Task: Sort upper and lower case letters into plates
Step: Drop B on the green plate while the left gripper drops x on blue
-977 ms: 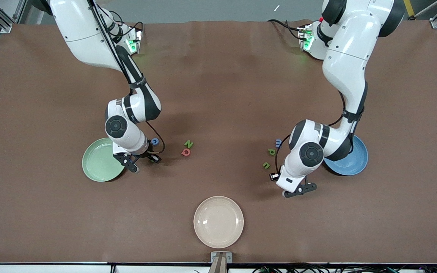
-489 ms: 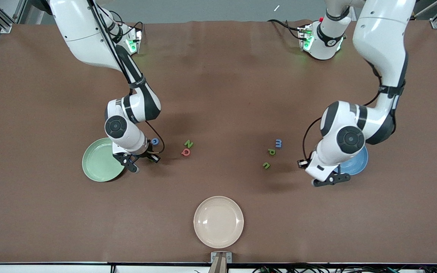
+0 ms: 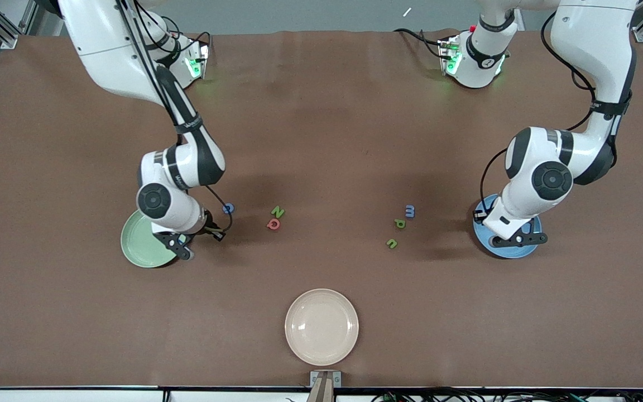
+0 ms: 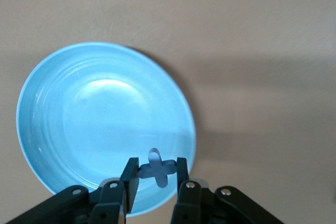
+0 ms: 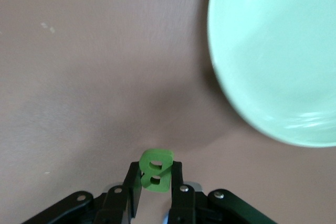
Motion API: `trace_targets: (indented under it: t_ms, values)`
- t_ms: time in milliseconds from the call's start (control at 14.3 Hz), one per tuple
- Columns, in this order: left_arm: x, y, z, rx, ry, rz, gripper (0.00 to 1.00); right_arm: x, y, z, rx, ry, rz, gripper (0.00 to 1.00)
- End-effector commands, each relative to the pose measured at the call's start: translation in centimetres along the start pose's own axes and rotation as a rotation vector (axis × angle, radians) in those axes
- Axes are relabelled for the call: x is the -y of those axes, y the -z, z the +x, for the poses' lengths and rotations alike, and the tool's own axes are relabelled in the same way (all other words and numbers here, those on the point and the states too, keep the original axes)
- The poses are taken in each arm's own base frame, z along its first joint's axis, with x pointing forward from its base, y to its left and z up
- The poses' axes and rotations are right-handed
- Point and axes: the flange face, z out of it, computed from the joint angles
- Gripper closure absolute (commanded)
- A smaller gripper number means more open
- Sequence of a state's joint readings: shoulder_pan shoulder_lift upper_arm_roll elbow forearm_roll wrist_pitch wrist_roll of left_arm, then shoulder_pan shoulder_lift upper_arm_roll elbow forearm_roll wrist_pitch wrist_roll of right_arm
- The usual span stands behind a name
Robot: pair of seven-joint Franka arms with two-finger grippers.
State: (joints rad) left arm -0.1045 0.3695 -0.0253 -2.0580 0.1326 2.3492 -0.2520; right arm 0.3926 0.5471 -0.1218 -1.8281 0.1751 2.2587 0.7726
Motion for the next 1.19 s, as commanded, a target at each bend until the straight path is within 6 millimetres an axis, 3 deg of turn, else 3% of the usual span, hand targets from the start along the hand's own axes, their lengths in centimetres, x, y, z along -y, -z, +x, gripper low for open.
trace_targets:
  t_ms: [0, 209, 419, 768, 908, 1047, 1117]
  values:
    - [2.6, -1.3, -1.9, -0.012, -0.051, -0.004, 0.81, -5.5, 3.9, 3.0, 0.03, 0.097, 0.028, 1.0]
    - [4.7, -3.1, -2.9, -0.016, -0.087, -0.012, 0.81, -9.8, 3.5, 4.4, 0.041, 0.157, 0.031, 1.0]
    - [5.9, -4.4, -3.8, -0.012, -0.112, -0.013, 0.8, -12.0, 0.8, 4.3, -0.002, 0.197, 0.045, 1.0]
    - [6.7, -5.5, -4.5, 0.003, -0.111, -0.009, 0.79, -12.1, -0.6, 4.0, -0.03, 0.206, 0.051, 0.99]
    - [6.7, -5.5, -4.5, 0.004, -0.111, -0.01, 0.77, -12.1, -1.2, 3.9, -0.024, 0.206, 0.045, 0.92]
    - [6.7, -5.6, -4.5, 0.006, -0.111, -0.01, 0.74, -11.8, -1.4, 3.8, -0.026, 0.211, 0.045, 0.88]
    - [6.7, -5.6, -4.5, 0.006, -0.114, -0.01, 0.65, -11.9, -1.6, 3.8, -0.027, 0.212, 0.045, 0.88]
